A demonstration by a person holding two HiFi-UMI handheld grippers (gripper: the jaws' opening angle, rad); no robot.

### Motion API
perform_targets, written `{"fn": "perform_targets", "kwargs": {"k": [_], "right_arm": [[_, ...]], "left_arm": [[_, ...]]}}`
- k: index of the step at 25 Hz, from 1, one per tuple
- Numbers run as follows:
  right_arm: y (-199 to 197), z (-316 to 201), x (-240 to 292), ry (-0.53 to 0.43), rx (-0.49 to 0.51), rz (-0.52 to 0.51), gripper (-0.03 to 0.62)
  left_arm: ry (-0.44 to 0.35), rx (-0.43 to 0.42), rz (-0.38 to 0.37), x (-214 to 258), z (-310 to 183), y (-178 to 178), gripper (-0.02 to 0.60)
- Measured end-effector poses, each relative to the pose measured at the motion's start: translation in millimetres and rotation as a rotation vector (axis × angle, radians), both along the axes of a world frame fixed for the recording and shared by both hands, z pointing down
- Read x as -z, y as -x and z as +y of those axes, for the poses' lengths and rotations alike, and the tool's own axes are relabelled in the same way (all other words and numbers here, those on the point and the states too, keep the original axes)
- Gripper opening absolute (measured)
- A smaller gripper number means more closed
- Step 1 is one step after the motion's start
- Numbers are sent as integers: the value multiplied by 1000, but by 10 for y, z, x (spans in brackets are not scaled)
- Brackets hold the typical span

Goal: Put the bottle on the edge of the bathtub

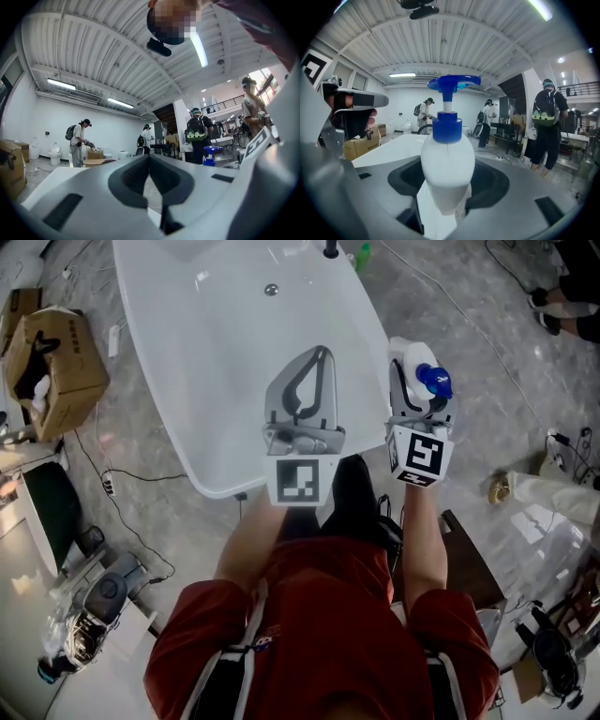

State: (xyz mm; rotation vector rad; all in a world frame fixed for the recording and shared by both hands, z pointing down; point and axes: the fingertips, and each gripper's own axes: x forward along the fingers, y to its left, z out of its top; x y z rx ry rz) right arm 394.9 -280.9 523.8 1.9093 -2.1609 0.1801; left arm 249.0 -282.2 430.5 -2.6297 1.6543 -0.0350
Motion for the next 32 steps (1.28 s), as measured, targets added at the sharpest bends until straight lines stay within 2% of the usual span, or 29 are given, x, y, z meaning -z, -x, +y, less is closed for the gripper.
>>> {"fn": "perform_targets", "kwargs": {"k": [10,14,23,32], "right_arm": [[-13,-127,-809,114,32,9,270],[-8,-180,-1083,157,28,-22,270],[-4,-275,-1538,195,42,-13,270],[39,-265,-1771,210,60,-6,270]], "left_arm": [[59,38,-47,-461,-91,53,17],[73,50,-58,-572,-111,86,17],[114,25,-80,-869,-133,-27,17],[148,9,-81,-1059,-83,-113,17]]}}
